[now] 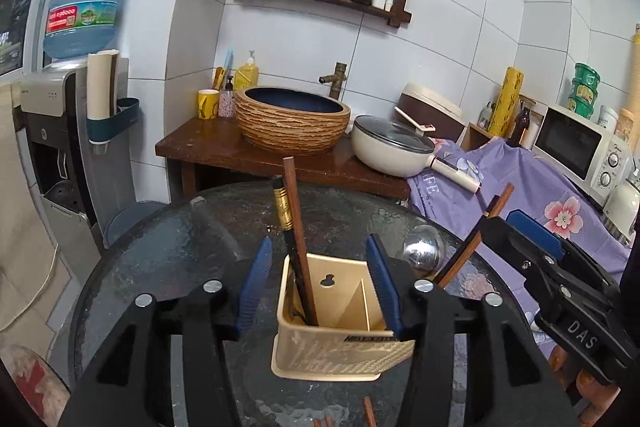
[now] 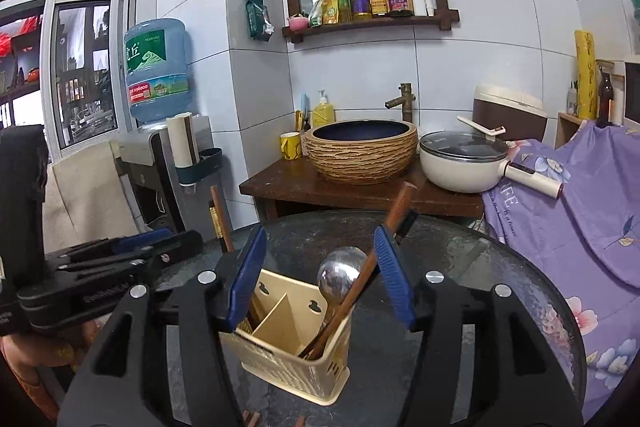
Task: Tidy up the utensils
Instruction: 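Move both tools back down to the remaining wooden chopsticks, then grasp a wooden chopstick with the left tool while the right tool grasps another, then lift both wooden chopsticks upright and carry them over the basket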
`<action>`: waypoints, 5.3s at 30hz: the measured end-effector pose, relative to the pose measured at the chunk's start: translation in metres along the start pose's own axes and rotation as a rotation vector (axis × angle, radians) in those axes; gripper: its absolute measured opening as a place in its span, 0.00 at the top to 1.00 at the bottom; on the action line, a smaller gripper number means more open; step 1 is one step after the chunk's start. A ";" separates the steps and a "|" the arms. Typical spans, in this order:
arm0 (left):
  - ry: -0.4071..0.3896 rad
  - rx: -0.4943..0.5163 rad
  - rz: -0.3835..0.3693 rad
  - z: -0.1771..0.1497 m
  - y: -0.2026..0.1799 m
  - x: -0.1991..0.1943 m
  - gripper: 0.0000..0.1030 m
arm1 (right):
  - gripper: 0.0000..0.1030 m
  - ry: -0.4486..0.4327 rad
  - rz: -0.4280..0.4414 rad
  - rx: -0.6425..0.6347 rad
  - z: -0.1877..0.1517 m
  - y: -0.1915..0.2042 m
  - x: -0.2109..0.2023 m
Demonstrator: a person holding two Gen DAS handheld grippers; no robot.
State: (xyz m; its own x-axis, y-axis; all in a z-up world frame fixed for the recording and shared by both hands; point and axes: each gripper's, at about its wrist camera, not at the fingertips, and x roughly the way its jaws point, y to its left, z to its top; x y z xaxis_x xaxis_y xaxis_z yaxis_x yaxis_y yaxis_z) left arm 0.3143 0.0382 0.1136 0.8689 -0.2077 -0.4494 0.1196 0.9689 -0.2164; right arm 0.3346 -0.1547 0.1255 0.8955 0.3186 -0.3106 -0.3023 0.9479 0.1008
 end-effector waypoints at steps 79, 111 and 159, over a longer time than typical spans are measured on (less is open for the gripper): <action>0.508 0.132 0.007 -0.184 -0.008 0.029 0.78 | 0.80 0.667 -0.068 -0.047 -0.200 0.024 0.008; 0.446 0.170 -0.007 -0.174 -0.021 0.034 0.93 | 0.93 0.592 -0.003 0.018 -0.181 0.017 0.024; 0.072 0.121 -0.239 -0.068 -0.022 -0.112 0.94 | 0.93 0.174 0.415 -0.014 -0.061 0.008 -0.118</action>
State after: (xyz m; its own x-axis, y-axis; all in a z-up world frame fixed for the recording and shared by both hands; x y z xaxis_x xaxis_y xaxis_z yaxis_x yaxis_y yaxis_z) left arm 0.1818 0.0306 0.1094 0.7730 -0.4372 -0.4598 0.3776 0.8994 -0.2203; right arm 0.2063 -0.1853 0.1049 0.6295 0.6653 -0.4013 -0.6298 0.7394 0.2379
